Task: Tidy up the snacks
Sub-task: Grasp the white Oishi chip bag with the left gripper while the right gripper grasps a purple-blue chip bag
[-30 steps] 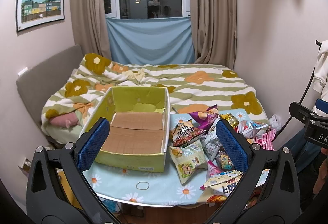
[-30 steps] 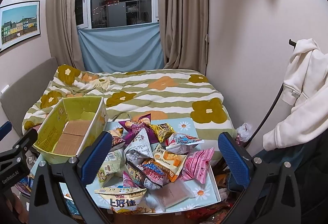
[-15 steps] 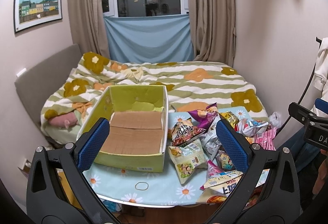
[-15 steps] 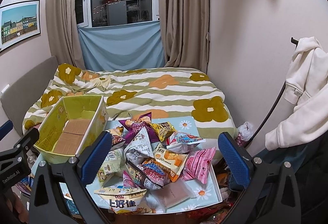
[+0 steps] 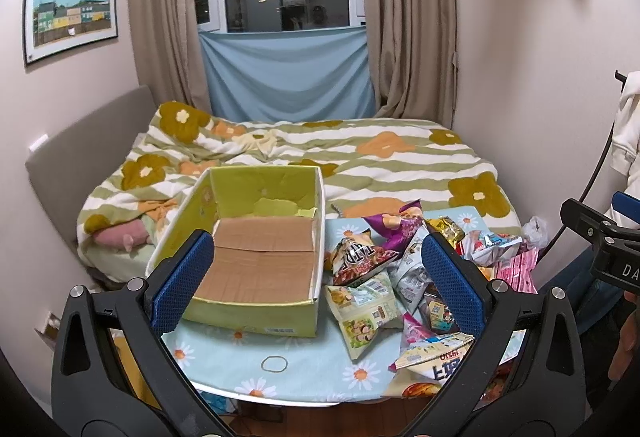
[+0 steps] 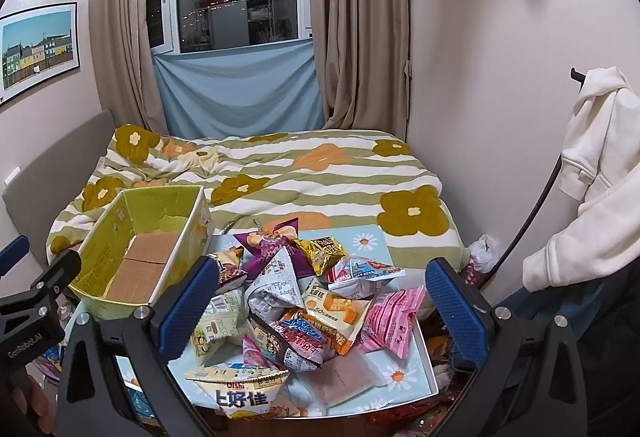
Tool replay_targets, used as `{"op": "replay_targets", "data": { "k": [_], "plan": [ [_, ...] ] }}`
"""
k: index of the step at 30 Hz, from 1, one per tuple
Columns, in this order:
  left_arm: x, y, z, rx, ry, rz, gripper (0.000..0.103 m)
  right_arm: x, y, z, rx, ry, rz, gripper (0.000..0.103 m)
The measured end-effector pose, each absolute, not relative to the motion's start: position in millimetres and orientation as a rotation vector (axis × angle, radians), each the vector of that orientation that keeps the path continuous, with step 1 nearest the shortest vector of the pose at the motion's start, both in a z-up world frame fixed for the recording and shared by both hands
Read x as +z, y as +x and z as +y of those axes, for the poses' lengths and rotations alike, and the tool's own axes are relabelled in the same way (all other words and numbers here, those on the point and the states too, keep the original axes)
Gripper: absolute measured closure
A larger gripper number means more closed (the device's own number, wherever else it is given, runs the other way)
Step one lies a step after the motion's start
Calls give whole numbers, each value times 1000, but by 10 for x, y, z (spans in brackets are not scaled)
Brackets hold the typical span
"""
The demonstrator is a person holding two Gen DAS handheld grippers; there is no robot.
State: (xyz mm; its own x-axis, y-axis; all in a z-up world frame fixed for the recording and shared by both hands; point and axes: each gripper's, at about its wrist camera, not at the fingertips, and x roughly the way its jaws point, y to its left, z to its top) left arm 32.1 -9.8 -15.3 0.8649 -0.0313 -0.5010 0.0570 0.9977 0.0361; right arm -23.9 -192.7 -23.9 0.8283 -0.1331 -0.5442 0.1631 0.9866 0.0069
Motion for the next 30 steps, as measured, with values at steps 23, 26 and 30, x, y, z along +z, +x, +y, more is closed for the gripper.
{"op": "replay_targets", "data": {
  "k": [23,26,30],
  "plan": [
    [-936,216,-544,-333,78,687,0,-764,-146,-2382,-79,91,731,0],
    [-1251,197,-770,-362,84,730,0,-965,-64,-2531,-4,112,760,0],
    [-1615,235,-957,-381,70,776,0,-1199,39,-2617,66,114,786,0]
  ]
}}
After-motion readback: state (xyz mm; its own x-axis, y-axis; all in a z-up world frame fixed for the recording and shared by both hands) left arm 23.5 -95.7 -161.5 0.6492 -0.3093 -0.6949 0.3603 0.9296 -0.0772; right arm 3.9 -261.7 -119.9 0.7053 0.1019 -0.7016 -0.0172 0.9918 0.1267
